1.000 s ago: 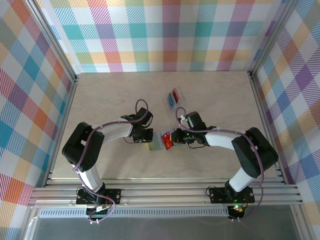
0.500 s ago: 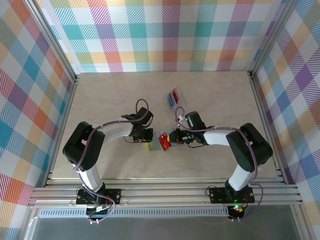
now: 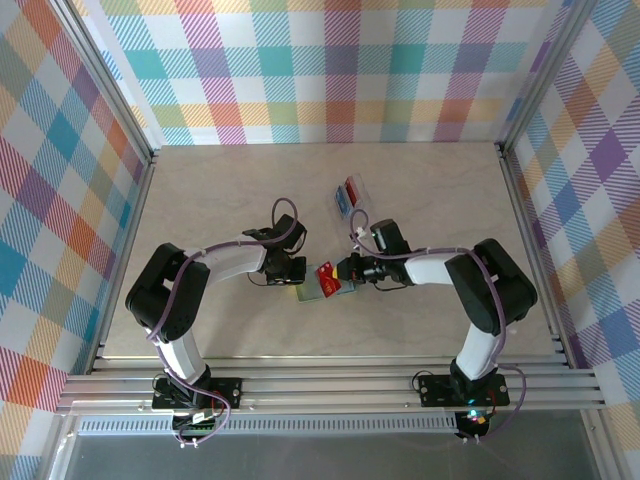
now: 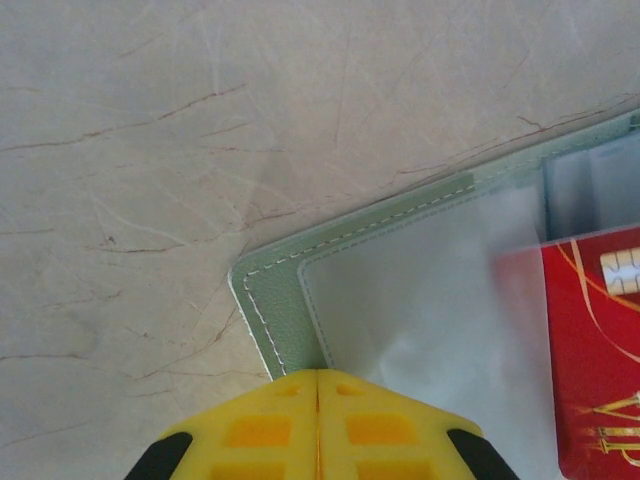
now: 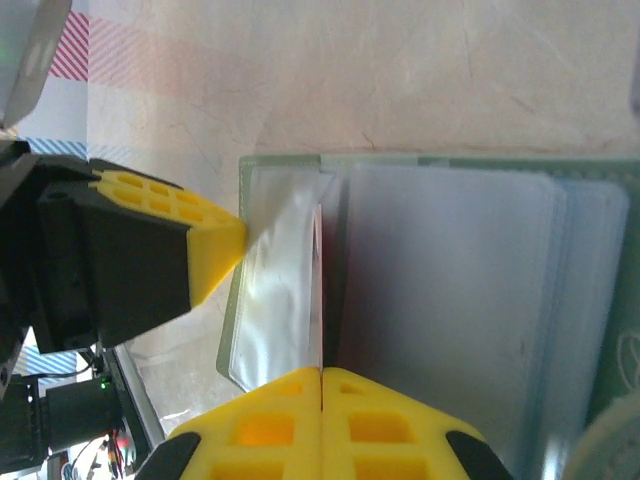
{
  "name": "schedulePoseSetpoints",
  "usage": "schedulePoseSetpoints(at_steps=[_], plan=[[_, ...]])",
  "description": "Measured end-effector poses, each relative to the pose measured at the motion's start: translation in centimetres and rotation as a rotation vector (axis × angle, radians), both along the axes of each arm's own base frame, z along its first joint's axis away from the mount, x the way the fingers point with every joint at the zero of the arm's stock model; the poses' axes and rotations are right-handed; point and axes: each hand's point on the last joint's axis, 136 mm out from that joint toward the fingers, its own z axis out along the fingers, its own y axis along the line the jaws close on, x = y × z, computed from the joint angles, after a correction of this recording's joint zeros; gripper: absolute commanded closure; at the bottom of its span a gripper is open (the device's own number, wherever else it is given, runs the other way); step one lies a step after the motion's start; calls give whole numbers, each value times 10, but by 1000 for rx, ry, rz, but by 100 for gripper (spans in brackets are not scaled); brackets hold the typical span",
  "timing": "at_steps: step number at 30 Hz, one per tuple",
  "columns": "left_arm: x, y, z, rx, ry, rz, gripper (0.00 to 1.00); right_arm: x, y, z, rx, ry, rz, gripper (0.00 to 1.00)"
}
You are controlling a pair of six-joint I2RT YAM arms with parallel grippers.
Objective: Put the credit cards into the card holder
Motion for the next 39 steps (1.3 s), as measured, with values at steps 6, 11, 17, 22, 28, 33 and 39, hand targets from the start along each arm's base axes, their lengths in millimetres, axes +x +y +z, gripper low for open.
schedulePoseSetpoints(at_steps=[6, 11, 17, 22, 28, 33, 39], plan=[[0, 0, 0, 0, 0, 0, 92, 11, 5, -3, 13, -1, 2, 100], [0, 0, 0, 2, 3, 0, 92, 11, 8, -3, 27, 8, 9, 100], [0, 0, 0, 6, 8, -3, 92, 11, 8, -2, 35, 21, 1, 100], [0, 0, -1, 7, 9, -3, 92, 12, 8, -2, 40, 38, -15, 100], [0, 0, -1, 7, 9, -3, 92, 10, 6, -7, 37, 41, -41, 100], [0, 0, -1, 6, 9, -3, 92, 9, 10, -9, 29, 29, -50, 100], [0, 0, -1, 6, 9, -3, 92, 4, 15, -15, -10, 38, -72, 100]])
